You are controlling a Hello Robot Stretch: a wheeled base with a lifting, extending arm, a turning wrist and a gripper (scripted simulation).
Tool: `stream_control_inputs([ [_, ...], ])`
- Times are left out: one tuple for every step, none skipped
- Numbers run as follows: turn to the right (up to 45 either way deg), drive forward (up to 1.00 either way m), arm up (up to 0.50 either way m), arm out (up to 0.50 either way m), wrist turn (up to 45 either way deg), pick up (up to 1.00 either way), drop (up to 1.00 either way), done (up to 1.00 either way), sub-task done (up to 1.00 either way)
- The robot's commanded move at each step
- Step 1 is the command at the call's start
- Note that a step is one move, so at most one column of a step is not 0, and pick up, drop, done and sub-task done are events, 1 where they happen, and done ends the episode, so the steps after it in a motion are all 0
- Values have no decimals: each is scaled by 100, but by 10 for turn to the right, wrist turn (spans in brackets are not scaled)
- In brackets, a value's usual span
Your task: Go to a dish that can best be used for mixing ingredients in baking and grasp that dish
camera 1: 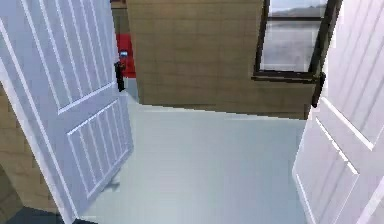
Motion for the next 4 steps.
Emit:
stream_control_inputs([
  [0,100,0,0,0,0,0,0,0],
  [-30,0,0,0,0,0,0,0,0],
  [0,90,0,0,0,0,0,0,0],
  [-30,0,0,0,0,0,0,0,0],
])
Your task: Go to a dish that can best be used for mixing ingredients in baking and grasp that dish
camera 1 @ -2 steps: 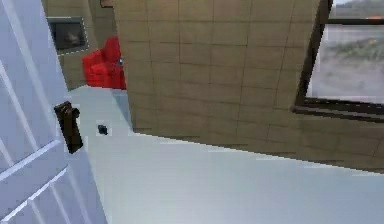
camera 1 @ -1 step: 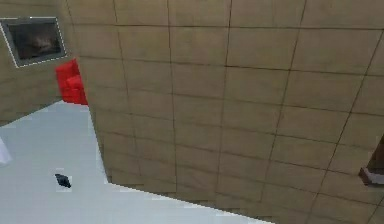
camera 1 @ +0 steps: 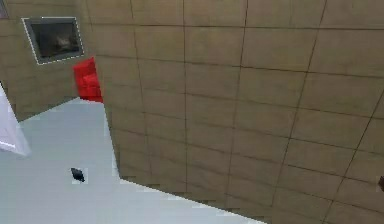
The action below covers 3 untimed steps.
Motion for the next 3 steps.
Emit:
stream_control_inputs([
  [0,45,0,0,0,0,0,0,0],
  [-450,0,0,0,0,0,0,0,0],
  [-60,0,0,0,0,0,0,0,0],
])
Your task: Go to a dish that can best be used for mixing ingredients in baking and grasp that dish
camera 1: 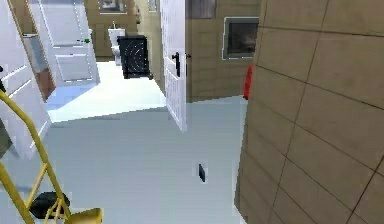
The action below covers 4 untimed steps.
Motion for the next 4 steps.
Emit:
stream_control_inputs([
  [0,100,0,0,0,0,0,0,0],
  [-450,0,0,0,0,0,0,0,0],
  [-390,0,0,0,0,0,0,0,0],
  [0,30,0,0,0,0,0,0,0],
])
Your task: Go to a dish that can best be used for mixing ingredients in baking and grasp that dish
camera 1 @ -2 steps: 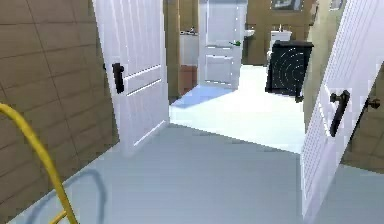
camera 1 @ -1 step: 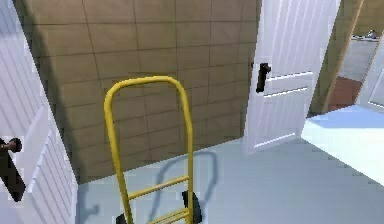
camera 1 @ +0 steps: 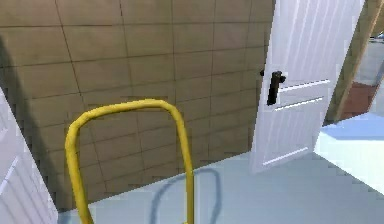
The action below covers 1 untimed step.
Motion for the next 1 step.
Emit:
stream_control_inputs([
  [450,0,0,0,0,0,0,0,0],
])
